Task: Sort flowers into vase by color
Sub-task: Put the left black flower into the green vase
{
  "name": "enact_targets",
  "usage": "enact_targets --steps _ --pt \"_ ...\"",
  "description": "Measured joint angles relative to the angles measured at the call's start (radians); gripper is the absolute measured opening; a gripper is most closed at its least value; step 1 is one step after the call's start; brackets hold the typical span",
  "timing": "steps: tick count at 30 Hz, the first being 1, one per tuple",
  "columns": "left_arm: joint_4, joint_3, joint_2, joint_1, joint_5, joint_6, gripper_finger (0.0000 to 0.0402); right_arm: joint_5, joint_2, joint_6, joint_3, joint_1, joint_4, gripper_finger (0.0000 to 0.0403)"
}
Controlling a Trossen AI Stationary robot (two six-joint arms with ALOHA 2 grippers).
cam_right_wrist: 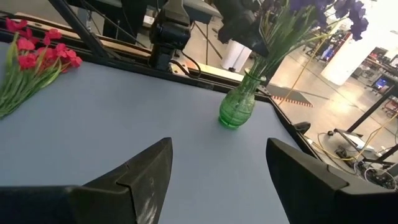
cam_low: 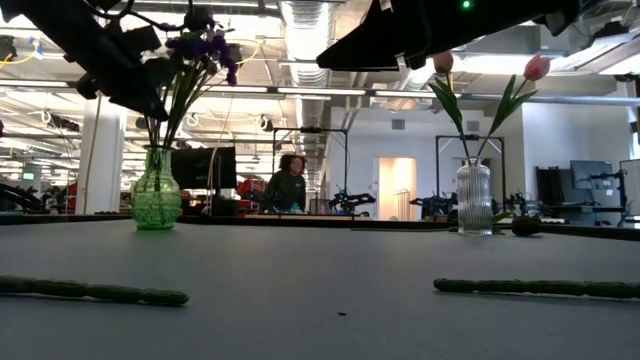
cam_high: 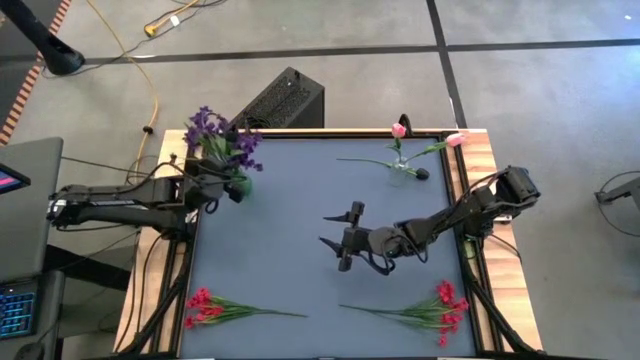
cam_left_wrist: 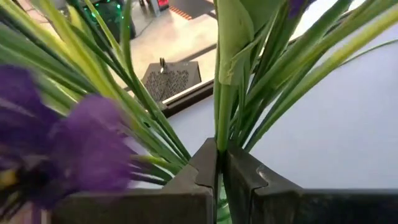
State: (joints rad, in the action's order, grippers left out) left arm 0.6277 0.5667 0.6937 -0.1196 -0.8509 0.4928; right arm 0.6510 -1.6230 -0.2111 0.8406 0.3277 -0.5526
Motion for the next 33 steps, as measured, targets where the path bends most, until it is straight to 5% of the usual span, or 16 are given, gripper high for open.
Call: enact_targets --steps 28,33 --pt "0.081 0.0 0.0 0.0 0.034 -0.011 0.0001 0.0 0.0 0.001 0.0 0.0 -0.001 0.0286" --pt "0.093 0.0 0.0 0.0 0.034 -0.018 0.0031 0.0 0.0 0.001 0.0 0.0 -0.001 0.0286"
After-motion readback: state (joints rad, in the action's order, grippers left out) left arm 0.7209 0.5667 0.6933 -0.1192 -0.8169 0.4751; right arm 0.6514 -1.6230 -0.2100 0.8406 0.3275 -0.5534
